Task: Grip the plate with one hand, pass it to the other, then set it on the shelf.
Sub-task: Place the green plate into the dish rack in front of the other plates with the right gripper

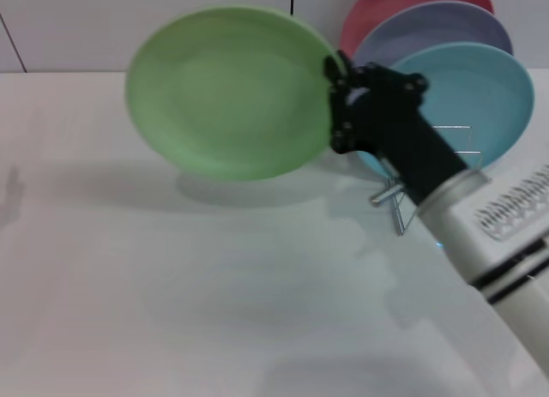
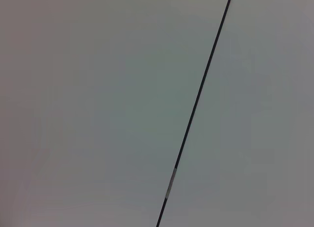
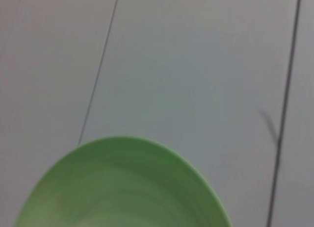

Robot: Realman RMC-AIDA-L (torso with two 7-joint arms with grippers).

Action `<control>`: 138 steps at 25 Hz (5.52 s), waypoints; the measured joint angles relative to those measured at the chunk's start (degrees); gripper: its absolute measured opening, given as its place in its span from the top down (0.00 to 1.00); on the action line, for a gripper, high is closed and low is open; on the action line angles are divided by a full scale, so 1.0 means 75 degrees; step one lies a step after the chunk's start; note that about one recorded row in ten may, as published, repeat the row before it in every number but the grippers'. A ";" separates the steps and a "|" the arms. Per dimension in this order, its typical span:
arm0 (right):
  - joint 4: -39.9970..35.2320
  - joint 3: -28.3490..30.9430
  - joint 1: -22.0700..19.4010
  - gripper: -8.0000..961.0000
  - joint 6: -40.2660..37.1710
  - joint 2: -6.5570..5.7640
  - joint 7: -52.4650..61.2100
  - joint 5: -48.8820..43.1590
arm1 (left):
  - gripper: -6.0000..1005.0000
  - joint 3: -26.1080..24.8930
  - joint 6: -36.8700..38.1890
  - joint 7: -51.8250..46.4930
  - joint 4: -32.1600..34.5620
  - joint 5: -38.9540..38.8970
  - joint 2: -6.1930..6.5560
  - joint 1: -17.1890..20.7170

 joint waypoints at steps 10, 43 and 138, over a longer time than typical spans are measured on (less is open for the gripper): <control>0.1055 0.1011 -0.1614 0.96 0.0121 -0.0020 0.0067 -0.1473 | 0.38 -0.0005 0.0344 -0.0074 0.0034 0.0000 0.0006 -0.0156; -0.1345 0.1422 -0.0717 0.96 -0.3034 -0.2762 0.4152 -0.2023 | 0.38 -0.0305 0.0773 -0.0526 -0.0336 -0.0084 -0.0071 -0.0367; -0.6234 0.1824 0.0974 0.96 -0.5399 -0.1498 0.4398 -0.1998 | 0.38 -0.0256 0.0484 -0.0639 -0.0781 0.0011 -0.0017 -0.0464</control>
